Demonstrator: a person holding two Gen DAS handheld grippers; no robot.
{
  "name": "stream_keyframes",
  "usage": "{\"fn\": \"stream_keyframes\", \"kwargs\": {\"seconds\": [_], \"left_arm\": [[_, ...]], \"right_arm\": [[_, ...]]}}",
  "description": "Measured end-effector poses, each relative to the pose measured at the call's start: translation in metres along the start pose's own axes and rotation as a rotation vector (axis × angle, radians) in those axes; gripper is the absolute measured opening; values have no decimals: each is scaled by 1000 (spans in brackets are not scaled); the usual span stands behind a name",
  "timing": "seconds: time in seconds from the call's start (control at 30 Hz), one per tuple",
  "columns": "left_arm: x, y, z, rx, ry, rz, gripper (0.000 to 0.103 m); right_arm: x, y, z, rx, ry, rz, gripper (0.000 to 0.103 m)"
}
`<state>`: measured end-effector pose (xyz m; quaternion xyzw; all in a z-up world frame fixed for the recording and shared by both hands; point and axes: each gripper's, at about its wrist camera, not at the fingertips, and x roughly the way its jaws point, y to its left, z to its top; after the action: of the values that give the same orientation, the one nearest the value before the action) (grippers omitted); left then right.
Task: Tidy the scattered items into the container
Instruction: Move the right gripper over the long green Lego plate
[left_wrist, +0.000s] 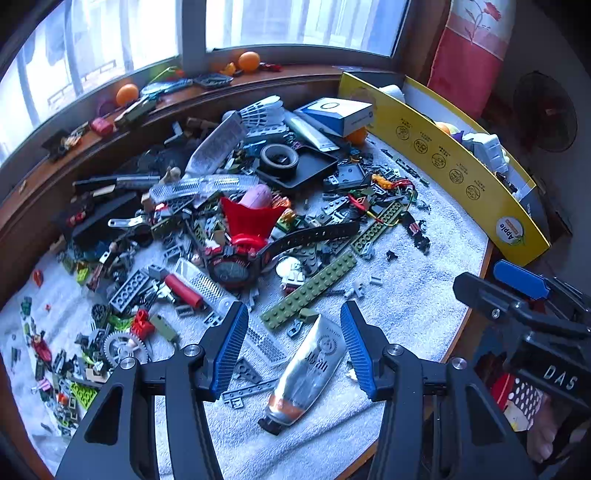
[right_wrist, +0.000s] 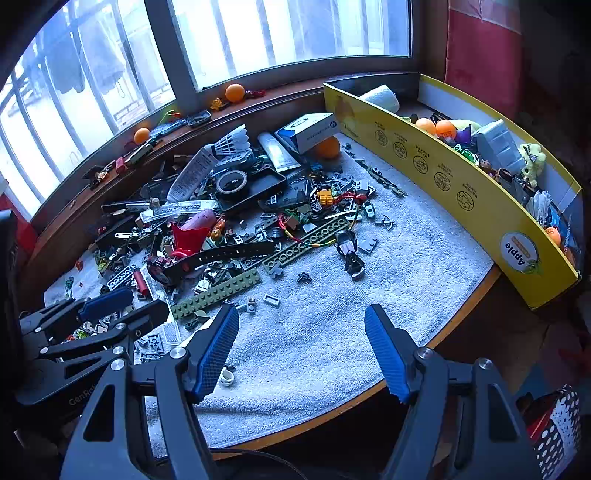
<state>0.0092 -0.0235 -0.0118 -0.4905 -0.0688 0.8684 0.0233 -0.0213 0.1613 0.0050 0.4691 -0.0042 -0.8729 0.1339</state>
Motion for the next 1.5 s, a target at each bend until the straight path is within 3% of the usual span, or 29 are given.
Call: {"fn": "stream_keyframes", "kwargs": {"seconds": [0.1, 0.33, 0.5, 0.7, 0.83, 0.97, 1.07, 1.17, 1.27, 1.5], "left_arm": [[-3, 12, -2, -15, -9, -11, 53], [2, 25, -16, 1, 22, 45, 53], [11, 16, -27, 5, 57, 66, 53], [13, 23, -27, -89, 70, 134, 53], [18, 37, -37, -204, 93, 166, 53], [18, 47, -47, -289, 102, 195, 53], [15, 50, -53, -330, 103, 215, 53], [10, 52, -58, -362, 86, 228, 53], [3, 58, -63, -407, 68, 241, 53], [-4, 74, -75, -499, 52, 270, 53]], "right_arm": [[3, -5, -1, 26, 4, 17, 71], [19, -26, 2, 96, 35, 63, 72], [37, -30, 13, 51, 52, 71, 72], [68, -7, 23, -159, 112, 161, 72], [87, 13, 25, -284, 162, 284, 72], [102, 37, 28, -455, 167, 333, 72], [116, 57, 25, -658, 230, 315, 72], [121, 66, 19, -838, 237, 273, 72], [124, 69, 16, -902, 227, 274, 72], [115, 64, 17, -855, 257, 323, 39]]}}
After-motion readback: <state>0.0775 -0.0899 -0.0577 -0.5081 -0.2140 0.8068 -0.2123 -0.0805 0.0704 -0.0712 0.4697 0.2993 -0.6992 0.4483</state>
